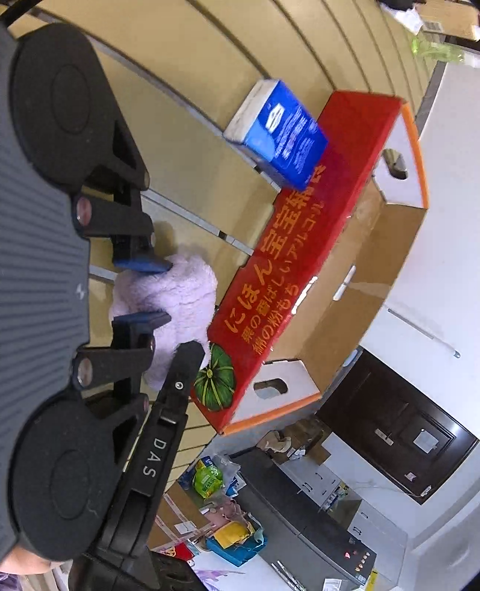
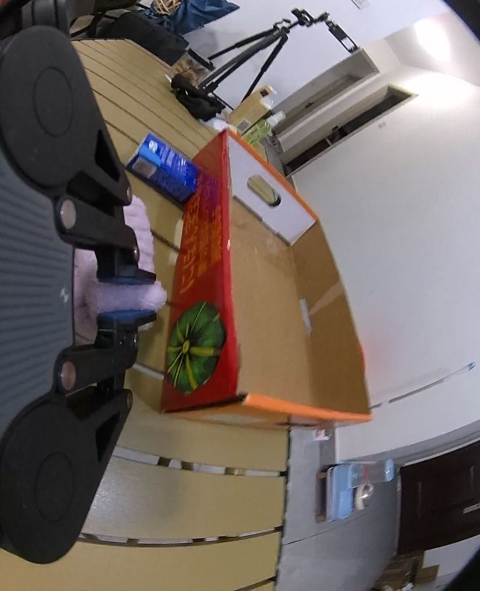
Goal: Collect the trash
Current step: 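Grasp the lilac fluffy wristband with both grippers, then carry the lilac wristband over the black bin and open both grippers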
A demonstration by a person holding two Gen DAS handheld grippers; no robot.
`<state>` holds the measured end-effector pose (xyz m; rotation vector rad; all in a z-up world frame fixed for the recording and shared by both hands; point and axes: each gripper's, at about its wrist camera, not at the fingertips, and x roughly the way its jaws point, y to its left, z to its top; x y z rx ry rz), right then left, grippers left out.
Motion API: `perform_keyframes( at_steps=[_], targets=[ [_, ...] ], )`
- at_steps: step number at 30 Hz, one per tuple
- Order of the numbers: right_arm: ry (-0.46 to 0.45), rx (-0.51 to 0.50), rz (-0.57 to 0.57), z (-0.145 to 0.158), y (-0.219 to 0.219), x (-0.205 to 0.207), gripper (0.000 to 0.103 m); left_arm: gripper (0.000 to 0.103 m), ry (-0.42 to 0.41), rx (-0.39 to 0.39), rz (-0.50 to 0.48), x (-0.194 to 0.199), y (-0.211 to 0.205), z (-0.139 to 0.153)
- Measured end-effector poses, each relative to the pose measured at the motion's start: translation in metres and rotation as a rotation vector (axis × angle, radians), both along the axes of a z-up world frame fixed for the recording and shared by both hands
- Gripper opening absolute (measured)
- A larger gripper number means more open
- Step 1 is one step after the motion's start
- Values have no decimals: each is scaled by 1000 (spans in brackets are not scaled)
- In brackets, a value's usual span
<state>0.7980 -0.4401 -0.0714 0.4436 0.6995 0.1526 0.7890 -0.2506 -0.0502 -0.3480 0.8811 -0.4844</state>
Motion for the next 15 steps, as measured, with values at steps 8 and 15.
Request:
perform_keyframes(
  at_steps=[8,15],
  targets=[
    [-115,11,166,76,82,-41,13,21,-141,89,66,-78,96,80],
    [-135,93,408,113,234,-84,13,21,-179,231,228,-180,247,125]
  ],
)
